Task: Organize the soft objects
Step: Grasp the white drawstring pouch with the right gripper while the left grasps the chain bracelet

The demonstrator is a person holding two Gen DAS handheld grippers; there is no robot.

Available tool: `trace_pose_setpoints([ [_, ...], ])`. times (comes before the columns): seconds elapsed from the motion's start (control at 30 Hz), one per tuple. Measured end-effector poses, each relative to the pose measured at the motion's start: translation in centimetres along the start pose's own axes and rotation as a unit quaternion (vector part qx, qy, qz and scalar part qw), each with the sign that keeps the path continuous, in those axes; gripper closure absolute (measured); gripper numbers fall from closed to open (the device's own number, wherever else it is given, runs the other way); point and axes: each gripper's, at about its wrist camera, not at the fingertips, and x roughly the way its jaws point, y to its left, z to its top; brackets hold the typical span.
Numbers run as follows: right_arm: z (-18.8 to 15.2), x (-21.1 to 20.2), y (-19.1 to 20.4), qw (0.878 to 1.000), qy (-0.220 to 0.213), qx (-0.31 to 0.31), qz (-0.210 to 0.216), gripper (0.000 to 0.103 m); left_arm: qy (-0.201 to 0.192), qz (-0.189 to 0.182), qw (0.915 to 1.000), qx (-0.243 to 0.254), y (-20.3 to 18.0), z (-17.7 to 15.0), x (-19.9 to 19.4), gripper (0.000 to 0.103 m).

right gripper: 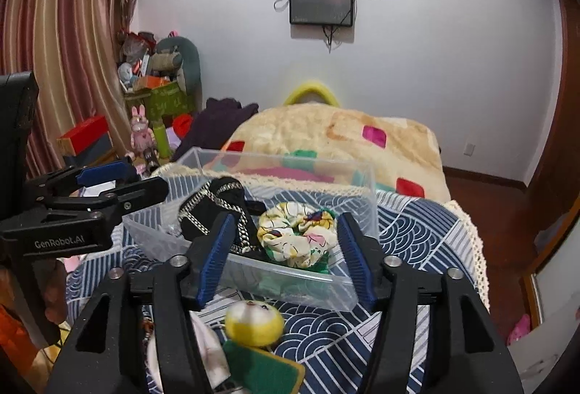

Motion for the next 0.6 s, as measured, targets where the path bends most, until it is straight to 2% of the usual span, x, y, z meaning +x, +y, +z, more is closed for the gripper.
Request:
trace_pose_setpoints([
  [0.17,0.2,-2.0,0.4,1.000,-0.025,-0.001,0.004,0.041,-0.025,0.009,0.9997,-0.002,0.0,0.0,-2.5,0.008],
  [0.3,-0.1,-3.0,0.9,0.999,-0.036,-0.002,0.006,0.039,-0.030,0.008,0.9995,-0.001,0.1,-0.8,-3.9,0.006],
  [0.43,-1.0,-3.5,1.0,0.999,-0.034,-0.001,0.010,0.038,-0.023,0.012,0.9997,0.001,0.3,-2.1,-4.6,0.004],
  [0.6,-2.2,-3.2,1.3,1.000,-0.019,0.002,0.017,0.038,0.005,0.014,0.9999,0.000,0.7,-4.1,-4.3,0.004],
])
